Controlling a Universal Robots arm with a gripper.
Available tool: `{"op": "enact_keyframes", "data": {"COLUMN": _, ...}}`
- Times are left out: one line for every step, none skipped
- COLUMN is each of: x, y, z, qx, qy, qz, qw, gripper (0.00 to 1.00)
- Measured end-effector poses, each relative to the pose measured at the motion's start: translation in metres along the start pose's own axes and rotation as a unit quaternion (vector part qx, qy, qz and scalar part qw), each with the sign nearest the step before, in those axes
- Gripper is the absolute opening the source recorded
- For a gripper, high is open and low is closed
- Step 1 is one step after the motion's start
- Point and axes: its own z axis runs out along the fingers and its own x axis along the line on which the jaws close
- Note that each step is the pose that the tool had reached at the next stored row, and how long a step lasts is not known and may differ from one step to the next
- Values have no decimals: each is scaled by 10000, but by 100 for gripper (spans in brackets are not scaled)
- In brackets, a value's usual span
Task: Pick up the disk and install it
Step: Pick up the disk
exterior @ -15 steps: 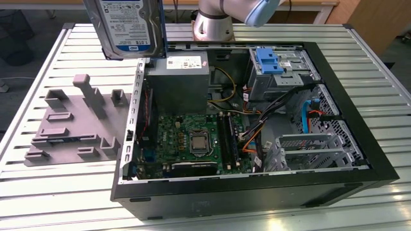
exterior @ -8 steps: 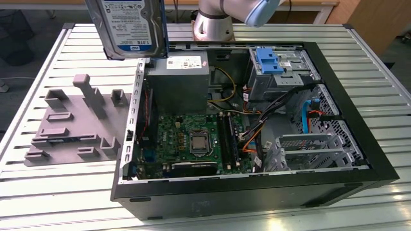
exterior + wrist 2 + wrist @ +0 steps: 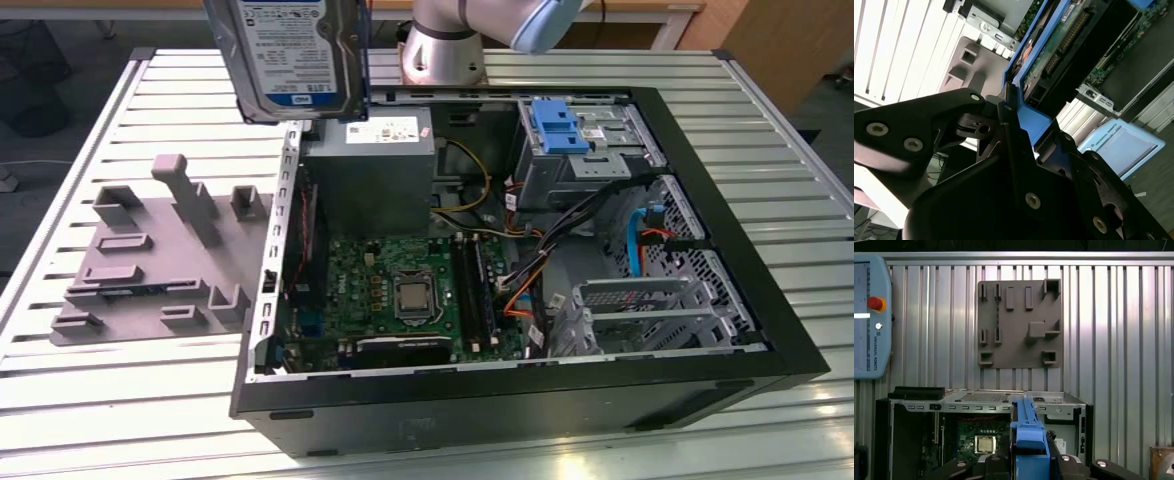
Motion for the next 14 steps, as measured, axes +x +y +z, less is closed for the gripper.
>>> {"op": "enact_keyframes", "data": {"x": 0, "y": -44, "z": 0, "qx": 0, "qy": 0, "qz": 0, "qw": 10000, "gripper": 36}}
{"op": "enact_keyframes", "data": {"x": -1, "y": -86, "z": 0, "qx": 1, "qy": 0, "qz": 0, "qw": 10000, "gripper": 36}}
{"op": "enact_keyframes", "data": {"x": -2, "y": -126, "z": -1, "qx": 0, "qy": 0, "qz": 0, "qw": 10000, "gripper": 36}}
{"op": "enact_keyframes", "data": {"x": -2, "y": -162, "z": -2, "qx": 0, "qy": 0, "qz": 0, "qw": 10000, "gripper": 36}}
{"op": "enact_keyframes", "data": {"x": -2, "y": -199, "z": -2, "qx": 0, "qy": 0, "qz": 0, "qw": 10000, "gripper": 36}}
{"op": "enact_keyframes", "data": {"x": -2, "y": -241, "z": -2, "qx": 1, "qy": 0, "qz": 0, "qw": 10000, "gripper": 36}}
{"op": "enact_keyframes", "data": {"x": -3, "y": -286, "z": -3, "qx": 0, "qy": 0, "qz": 1, "qw": 10000, "gripper": 36}}
{"op": "enact_keyframes", "data": {"x": -3, "y": -331, "z": -3, "qx": 0, "qy": 0, "qz": 1, "qw": 10000, "gripper": 36}}
{"op": "enact_keyframes", "data": {"x": -4, "y": -380, "z": -4, "qx": 0, "qy": 0, "qz": 0, "qw": 10000, "gripper": 36}}
{"op": "enact_keyframes", "data": {"x": -4, "y": -420, "z": -4, "qx": 0, "qy": 0, "qz": 0, "qw": 10000, "gripper": 36}}
{"op": "enact_keyframes", "data": {"x": -5, "y": -456, "z": -4, "qx": 0, "qy": 0, "qz": 1, "qw": 10000, "gripper": 36}}
{"op": "enact_keyframes", "data": {"x": -5, "y": -491, "z": -5, "qx": 0, "qy": 0, "qz": 1, "qw": 10000, "gripper": 36}}
{"op": "enact_keyframes", "data": {"x": -5, "y": -524, "z": -5, "qx": 0, "qy": 0, "qz": 1, "qw": 10000, "gripper": 36}}
{"op": "enact_keyframes", "data": {"x": -5, "y": -555, "z": -6, "qx": 0, "qy": 0, "qz": 0, "qw": 10000, "gripper": 36}}
